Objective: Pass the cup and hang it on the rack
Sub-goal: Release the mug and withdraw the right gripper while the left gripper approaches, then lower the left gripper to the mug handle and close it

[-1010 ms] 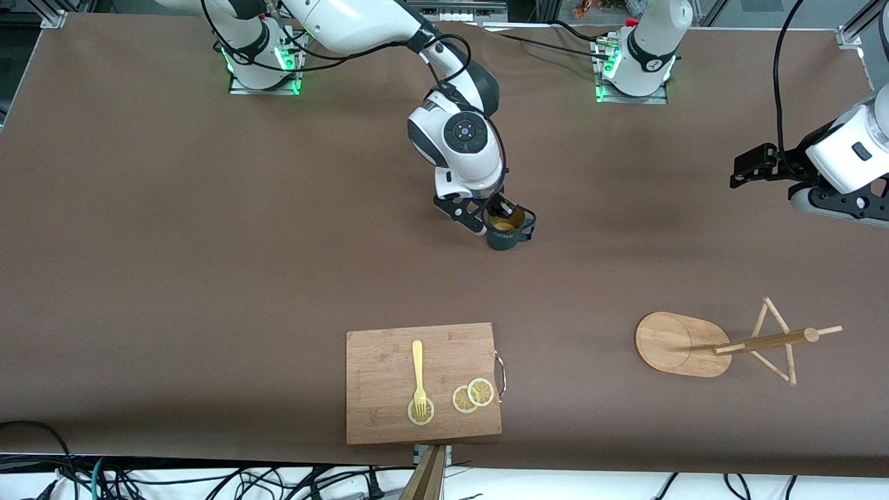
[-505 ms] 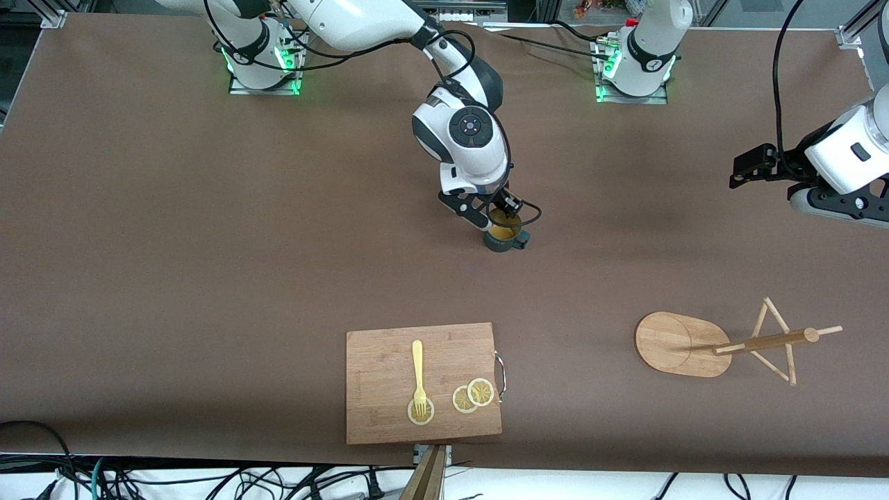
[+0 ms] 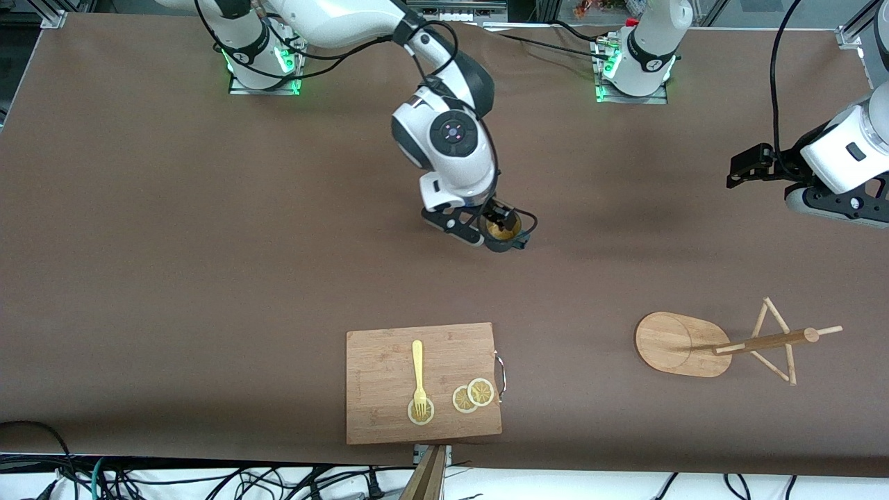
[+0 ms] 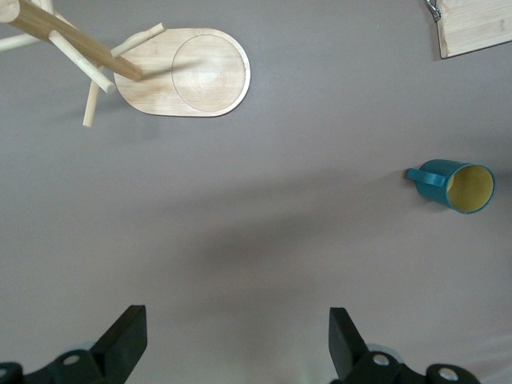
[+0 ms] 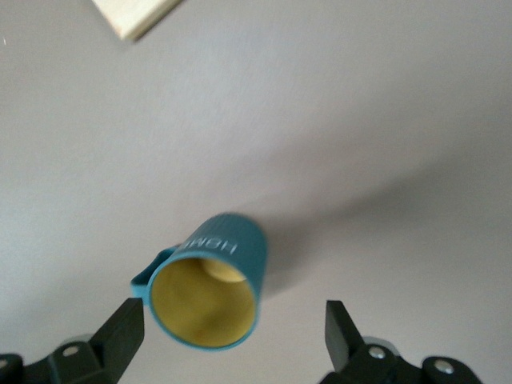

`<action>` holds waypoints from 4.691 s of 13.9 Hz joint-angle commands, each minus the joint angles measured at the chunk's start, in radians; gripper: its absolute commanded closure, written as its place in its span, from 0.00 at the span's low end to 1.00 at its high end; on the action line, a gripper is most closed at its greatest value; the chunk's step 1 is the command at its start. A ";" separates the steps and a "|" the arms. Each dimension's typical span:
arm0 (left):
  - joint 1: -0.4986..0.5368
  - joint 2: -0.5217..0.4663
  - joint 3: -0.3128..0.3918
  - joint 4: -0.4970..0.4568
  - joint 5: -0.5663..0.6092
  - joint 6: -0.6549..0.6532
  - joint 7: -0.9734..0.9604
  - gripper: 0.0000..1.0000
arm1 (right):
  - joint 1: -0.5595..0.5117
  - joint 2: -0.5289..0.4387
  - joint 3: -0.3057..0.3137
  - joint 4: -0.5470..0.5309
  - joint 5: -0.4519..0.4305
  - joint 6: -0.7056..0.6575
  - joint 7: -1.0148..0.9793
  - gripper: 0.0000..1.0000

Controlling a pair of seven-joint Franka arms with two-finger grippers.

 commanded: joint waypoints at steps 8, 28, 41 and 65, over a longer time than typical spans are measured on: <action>-0.007 0.012 -0.012 0.016 -0.041 -0.072 0.007 0.00 | -0.287 -0.165 -0.056 0.009 -0.066 -0.339 -0.789 0.00; -0.079 0.291 -0.147 -0.016 -0.312 0.056 0.810 0.00 | -0.582 -0.419 -0.297 -0.107 -0.073 -0.483 -1.343 0.00; -0.116 0.460 -0.173 -0.292 -0.605 0.661 1.792 0.00 | -0.801 -0.747 -0.076 -0.376 -0.202 -0.506 -1.344 0.00; 0.049 0.519 -0.164 -0.451 -1.185 0.419 2.037 1.00 | -0.794 -0.717 -0.064 -0.364 -0.202 -0.499 -1.276 0.00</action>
